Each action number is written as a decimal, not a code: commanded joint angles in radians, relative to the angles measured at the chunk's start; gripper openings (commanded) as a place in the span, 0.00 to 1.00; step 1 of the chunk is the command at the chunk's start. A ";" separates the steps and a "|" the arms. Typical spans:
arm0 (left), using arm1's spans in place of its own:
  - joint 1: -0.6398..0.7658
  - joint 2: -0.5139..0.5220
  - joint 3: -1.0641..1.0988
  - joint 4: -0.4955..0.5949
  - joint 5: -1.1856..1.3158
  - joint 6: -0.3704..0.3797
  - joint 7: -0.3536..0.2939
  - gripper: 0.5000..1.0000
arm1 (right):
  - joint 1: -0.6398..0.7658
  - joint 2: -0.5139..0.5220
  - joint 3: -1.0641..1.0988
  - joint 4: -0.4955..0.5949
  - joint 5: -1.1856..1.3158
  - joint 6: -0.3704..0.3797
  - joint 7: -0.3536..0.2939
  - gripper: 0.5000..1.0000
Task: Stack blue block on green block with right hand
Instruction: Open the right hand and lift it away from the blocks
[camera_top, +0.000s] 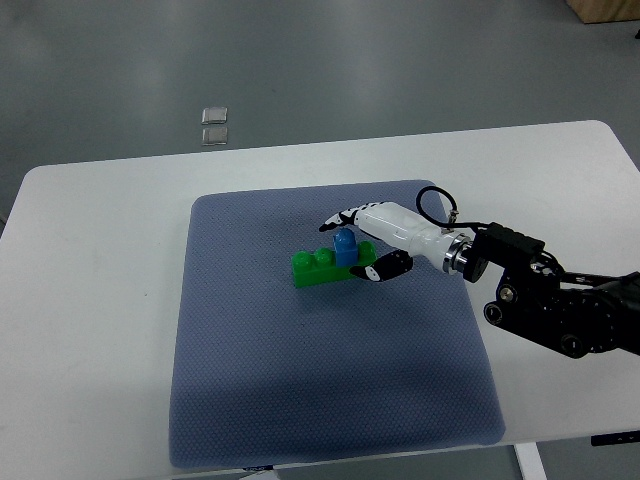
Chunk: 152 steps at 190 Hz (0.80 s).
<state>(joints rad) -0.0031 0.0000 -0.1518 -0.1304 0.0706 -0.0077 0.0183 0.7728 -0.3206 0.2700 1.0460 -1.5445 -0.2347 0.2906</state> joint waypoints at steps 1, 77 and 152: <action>0.000 0.000 0.000 0.000 0.000 0.000 0.000 1.00 | 0.000 0.000 0.000 0.000 0.003 0.000 0.001 0.66; 0.000 0.000 0.000 0.000 0.000 0.000 0.000 1.00 | 0.010 -0.020 0.014 0.054 0.046 0.012 0.005 0.82; 0.000 0.000 0.000 0.000 0.000 0.000 0.000 1.00 | 0.031 -0.129 0.212 0.146 0.363 0.179 -0.005 0.82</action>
<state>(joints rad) -0.0031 0.0000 -0.1518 -0.1304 0.0706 -0.0077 0.0183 0.8042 -0.4214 0.3824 1.1915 -1.3211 -0.1701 0.2952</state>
